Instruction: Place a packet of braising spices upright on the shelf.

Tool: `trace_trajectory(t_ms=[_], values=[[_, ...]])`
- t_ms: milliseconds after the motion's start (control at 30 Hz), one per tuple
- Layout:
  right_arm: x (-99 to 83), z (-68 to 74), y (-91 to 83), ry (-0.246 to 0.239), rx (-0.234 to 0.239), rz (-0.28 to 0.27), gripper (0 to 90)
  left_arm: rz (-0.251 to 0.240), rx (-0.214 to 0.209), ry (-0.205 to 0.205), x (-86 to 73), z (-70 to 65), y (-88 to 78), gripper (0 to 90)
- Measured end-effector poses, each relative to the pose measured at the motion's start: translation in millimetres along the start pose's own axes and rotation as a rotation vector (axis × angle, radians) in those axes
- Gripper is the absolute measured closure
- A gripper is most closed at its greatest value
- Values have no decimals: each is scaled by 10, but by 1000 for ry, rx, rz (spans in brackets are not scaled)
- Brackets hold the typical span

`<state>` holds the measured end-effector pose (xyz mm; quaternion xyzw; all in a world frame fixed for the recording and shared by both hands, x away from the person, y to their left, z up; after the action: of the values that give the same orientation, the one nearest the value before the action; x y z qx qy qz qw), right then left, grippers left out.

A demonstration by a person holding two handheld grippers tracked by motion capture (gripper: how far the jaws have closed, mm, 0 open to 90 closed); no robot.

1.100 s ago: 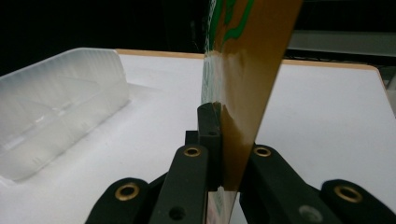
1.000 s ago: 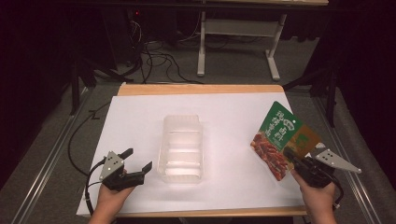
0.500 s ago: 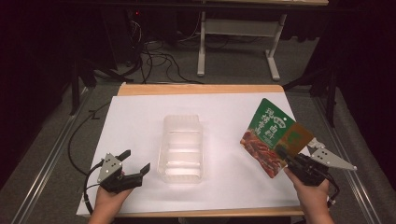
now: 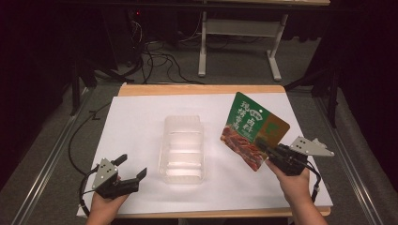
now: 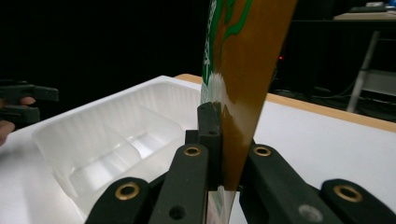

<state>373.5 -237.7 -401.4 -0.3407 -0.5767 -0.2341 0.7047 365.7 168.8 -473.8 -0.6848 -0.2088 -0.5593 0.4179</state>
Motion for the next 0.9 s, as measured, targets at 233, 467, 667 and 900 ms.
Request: trace_trajectory(t_ms=[233,467,667,900], values=[[102,97,256,11,60,-12,900,8,-11,6,-12,-22,19,130],[192,204,429,2,102,-14,900,8,-8,12,-10,-19,28,129],[260,292,560,-4,126,-19,900,13,-9,10,-25,-8,28,129],[318,407,709,-32,157,-13,900,10,-9,14,-18,-22,34,129]])
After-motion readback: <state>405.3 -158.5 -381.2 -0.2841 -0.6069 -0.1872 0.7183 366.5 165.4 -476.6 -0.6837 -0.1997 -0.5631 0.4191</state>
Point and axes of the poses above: each handheld gripper's, and its own axes: y roughly forward along the jaws, x roughly out of its top, z roughly to its left, the point moved 9 cm from there along y, roughly forward along the jaws, and after that the axes turned 1 degree about x, right-handed, at the moved point
